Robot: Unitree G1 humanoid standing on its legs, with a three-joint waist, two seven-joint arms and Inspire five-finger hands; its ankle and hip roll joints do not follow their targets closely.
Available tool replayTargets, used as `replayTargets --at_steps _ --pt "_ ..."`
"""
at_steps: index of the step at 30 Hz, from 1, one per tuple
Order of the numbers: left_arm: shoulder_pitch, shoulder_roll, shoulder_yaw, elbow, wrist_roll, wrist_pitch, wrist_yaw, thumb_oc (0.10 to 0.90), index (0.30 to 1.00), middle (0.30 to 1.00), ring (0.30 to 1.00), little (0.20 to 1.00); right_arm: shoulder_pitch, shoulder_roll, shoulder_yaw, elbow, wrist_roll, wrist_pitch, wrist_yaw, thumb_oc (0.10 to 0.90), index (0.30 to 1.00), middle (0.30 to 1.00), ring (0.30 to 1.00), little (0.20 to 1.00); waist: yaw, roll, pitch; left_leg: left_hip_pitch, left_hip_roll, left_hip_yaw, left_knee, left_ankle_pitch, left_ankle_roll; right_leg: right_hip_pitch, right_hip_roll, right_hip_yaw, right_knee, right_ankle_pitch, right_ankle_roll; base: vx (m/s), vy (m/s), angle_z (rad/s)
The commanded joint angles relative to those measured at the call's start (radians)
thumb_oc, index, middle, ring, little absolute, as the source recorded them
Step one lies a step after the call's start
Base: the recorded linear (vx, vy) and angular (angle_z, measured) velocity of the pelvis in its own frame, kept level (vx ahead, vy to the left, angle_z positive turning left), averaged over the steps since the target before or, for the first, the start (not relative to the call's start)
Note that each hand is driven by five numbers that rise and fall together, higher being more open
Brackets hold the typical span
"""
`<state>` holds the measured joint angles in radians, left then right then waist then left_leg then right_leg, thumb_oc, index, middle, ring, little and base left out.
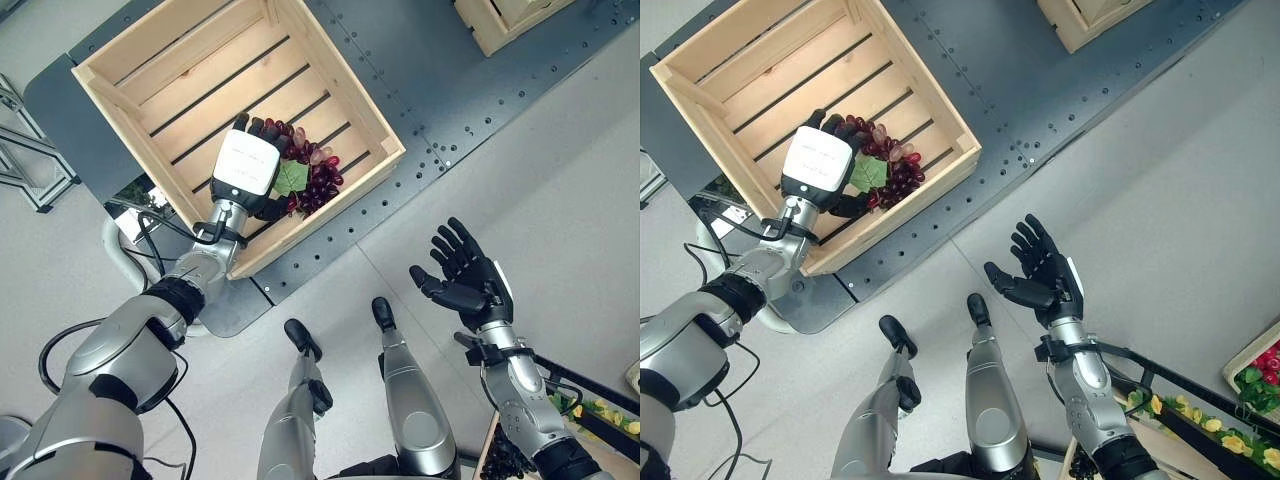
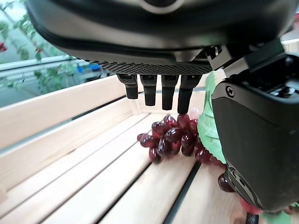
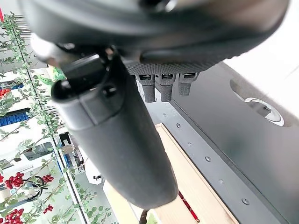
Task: Pick up the fruits from the basket on one side to the basket on the other side
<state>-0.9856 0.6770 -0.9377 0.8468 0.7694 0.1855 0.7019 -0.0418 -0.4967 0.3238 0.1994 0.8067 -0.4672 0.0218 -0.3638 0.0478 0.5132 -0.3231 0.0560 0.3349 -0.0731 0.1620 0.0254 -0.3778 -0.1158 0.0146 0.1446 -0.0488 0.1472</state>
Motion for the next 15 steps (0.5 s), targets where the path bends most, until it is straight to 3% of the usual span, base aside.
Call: replayTargets --at_steps 1,6,15 --pt "-0.171 0.036 0.034 0.049 0.080 -0.025 0.117 0.800 0.900 0.900 0.900 0.900 -0.015 0.003 -0.055 -0.072 0.040 -0.137 0.020 0.800 0.900 0.900 0.900 0.900 -0.023 -0.055 0.007 0.037 0.114 0.028 0.177 -0.120 -0.117 -0.061 0.035 -0.023 0.004 0.109 -0.052 0.00 0.000 0.00" --pt "-0.186 0.041 0.022 0.049 0.120 -0.039 0.155 0.800 0.900 0.900 0.900 0.900 -0.017 -0.001 -0.048 -0.072 0.054 -0.145 0.027 0.800 0.900 0.900 0.900 0.900 -0.024 -0.058 0.007 0.030 0.119 0.034 0.183 -0.120 -0.118 -0.070 0.034 -0.030 0.016 0.105 -0.053 0.00 0.000 0.00" --pt "-0.195 0.055 0.045 0.055 0.138 0.010 0.220 0.800 0.900 0.900 0.900 0.900 -0.008 0.001 -0.046 -0.081 0.067 -0.144 0.031 0.800 0.900 0.900 0.900 0.900 -0.026 -0.060 0.007 0.038 0.121 0.037 0.179 -0.120 -0.120 -0.056 0.037 -0.032 0.001 0.108 -0.056 0.00 -0.007 0.00"
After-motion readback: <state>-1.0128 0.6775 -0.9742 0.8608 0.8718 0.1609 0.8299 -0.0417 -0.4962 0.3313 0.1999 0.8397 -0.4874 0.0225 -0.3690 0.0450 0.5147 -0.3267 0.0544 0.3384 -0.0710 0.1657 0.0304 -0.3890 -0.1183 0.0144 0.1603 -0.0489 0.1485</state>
